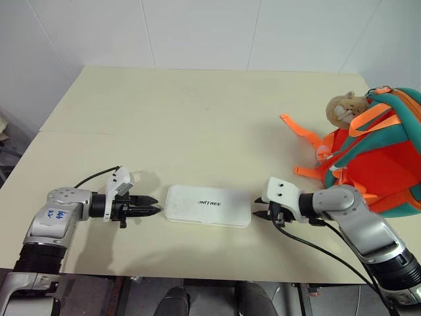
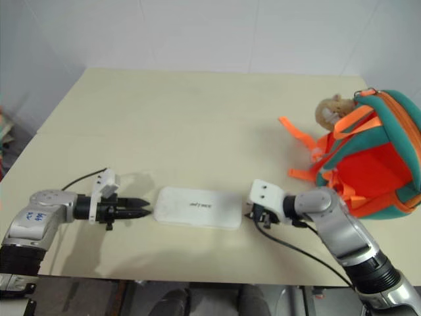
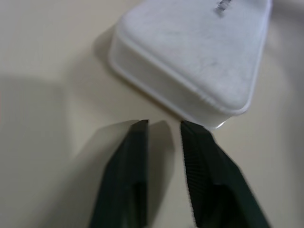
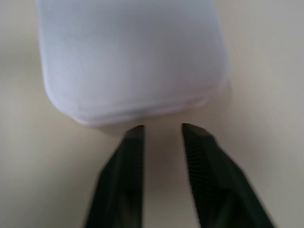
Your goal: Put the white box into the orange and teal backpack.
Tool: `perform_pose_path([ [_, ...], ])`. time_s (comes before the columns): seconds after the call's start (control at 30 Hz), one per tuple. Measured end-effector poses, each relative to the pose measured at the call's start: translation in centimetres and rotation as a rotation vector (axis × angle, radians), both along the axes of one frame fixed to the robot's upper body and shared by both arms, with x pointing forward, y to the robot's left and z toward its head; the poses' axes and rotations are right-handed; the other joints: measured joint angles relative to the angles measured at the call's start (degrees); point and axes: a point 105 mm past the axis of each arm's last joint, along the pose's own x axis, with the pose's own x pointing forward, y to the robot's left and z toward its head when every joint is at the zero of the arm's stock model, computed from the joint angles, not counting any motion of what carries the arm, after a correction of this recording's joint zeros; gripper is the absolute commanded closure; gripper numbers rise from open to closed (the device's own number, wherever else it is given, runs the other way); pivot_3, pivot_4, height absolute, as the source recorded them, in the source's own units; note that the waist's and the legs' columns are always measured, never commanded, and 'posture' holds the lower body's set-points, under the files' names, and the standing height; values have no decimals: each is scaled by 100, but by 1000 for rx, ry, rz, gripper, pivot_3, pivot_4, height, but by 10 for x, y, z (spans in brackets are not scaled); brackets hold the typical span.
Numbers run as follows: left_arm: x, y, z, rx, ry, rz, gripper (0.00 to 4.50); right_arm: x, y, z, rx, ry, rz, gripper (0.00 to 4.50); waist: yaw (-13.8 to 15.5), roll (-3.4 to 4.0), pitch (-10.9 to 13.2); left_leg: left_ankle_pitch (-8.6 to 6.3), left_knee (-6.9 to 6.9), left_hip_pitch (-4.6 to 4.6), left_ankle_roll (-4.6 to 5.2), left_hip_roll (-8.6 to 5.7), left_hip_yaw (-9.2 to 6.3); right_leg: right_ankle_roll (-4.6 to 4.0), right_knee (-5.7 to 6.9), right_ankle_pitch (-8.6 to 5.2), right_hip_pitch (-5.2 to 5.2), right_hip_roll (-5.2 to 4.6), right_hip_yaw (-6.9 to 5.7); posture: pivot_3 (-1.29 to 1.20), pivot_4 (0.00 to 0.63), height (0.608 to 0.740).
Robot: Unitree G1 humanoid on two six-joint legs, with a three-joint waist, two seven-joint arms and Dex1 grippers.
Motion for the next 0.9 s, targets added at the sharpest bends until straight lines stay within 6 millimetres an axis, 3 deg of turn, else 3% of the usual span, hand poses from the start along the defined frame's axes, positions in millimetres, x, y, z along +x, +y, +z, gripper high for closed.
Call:
perform_pose_path([
  [0.17, 8, 21, 15, -13, -30, 105, 658, 3, -21, 9, -31, -27, -56, 0, 4, 1, 0, -1, -1, 0, 1, 1, 0, 0, 0, 0, -1, 0, -1, 0, 150, 740],
  [0.23, 10, 28, 22, -29, -48, 141, 37, 3, -25, 10, -32, -28, -73, 0, -7, 1, 0, -1, -1, 0, 3, 1, 3, 0, -1, 0, -1, 0, 0, 0, 150, 740],
  [0.37, 14, 32, 38, -111, -78, 185, 9, 1, -26, 16, 20, -44, -101, 0, -1, 1, 0, -1, -1, -1, 2, 2, 3, 1, -1, 0, -1, -1, 0, 0, 150, 740],
  [0.5, 14, 26, 40, -214, -74, 186, 9, 4, -22, 21, 59, -101, -115, 0, 4, 0, 0, 0, 1, 0, 1, 1, 3, 2, 0, 1, -1, -1, 0, 0, 150, 740],
  [0.67, 10, 16, 32, -309, -3, 177, 9, 6, -16, 19, 71, -136, -117, 0, 1, 1, 0, 1, 1, 0, -2, 1, 3, 2, 2, 1, -1, -1, 0, 0, 150, 740],
  [0.83, 6, 11, 15, -297, 103, 187, 9, 5, -4, 9, 54, -148, -84, 0, -1, 1, 0, 2, 1, 0, -4, 1, 3, 2, 1, 1, -2, -1, 1, 0, 150, 740],
  [0.9, 3, 10, 8, -313, 204, 210, 9, 5, -2, 7, 42, -154, -74, 0, -2, 0, 0, 1, 1, 0, -2, 1, 3, 1, 2, 1, -2, -1, 1, 0, 150, 740],
])
